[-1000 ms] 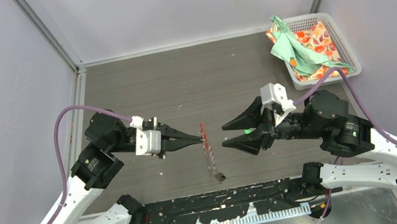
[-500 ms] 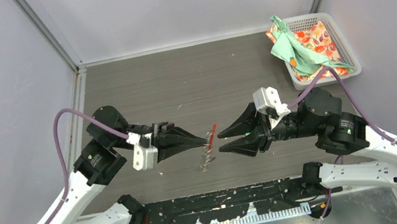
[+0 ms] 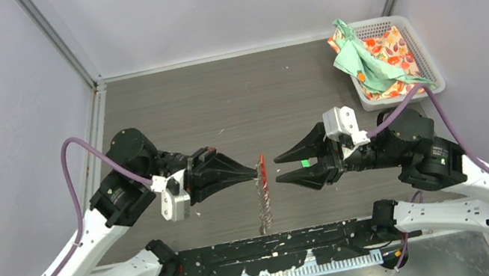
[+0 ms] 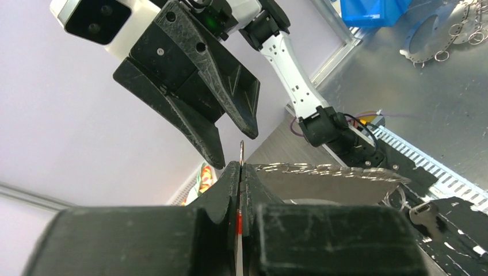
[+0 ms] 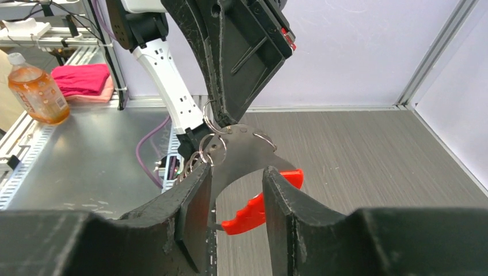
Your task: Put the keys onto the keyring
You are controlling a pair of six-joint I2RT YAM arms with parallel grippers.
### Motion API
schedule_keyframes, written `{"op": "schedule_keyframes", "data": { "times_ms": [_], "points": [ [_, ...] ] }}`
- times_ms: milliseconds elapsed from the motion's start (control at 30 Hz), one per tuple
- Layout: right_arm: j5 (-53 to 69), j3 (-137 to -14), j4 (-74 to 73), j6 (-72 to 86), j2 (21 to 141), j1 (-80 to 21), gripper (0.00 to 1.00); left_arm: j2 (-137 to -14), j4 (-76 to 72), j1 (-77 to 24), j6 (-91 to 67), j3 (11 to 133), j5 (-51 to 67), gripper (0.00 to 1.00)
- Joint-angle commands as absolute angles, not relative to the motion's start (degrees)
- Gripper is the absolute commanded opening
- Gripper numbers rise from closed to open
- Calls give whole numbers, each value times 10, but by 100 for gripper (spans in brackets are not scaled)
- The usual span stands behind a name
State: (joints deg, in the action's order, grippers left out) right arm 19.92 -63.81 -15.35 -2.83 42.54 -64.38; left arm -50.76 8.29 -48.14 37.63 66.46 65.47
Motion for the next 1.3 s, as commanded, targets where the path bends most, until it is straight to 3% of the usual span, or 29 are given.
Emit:
{"op": "schedule_keyframes", "data": {
  "times_ms": [0, 633, 933, 1100, 1267],
  "points": [
    [196, -670, -150, -54, 437, -643, 45, -509, 24, -486, 399, 693, 666, 0],
    [226, -697, -115, -59, 440, -644, 44, -540, -104, -526, 314, 703, 642, 0],
    [232, -705, -125, -59, 428, -644, 42, -544, -62, -526, 333, 704, 636, 0],
    [221, -706, -147, -72, 424, -644, 43, -548, 17, -526, 434, 723, 641, 0],
    [197, -712, -169, -82, 422, -643, 43, -551, 249, -526, 712, 746, 607, 0]
  ]
}}
